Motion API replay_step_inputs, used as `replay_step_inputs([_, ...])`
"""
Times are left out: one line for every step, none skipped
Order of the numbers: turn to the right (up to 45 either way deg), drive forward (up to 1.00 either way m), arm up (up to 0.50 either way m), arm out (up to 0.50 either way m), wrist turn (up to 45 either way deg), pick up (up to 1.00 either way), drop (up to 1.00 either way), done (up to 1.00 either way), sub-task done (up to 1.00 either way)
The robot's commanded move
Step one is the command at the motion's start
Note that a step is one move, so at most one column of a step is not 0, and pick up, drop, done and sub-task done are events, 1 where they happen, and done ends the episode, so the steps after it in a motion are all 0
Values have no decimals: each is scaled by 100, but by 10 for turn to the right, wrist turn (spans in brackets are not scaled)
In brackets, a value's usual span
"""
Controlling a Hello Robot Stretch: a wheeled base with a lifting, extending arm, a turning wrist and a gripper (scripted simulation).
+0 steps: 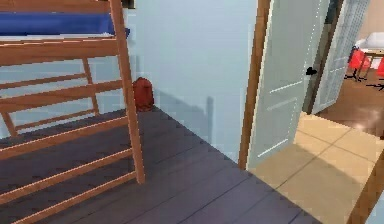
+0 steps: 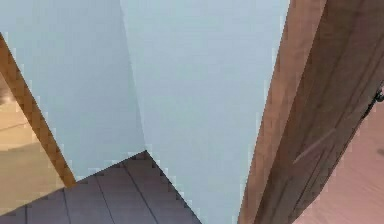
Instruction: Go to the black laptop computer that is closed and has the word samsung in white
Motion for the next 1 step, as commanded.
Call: replay_step_inputs([180,0,0,0,0,0,0,0,0])
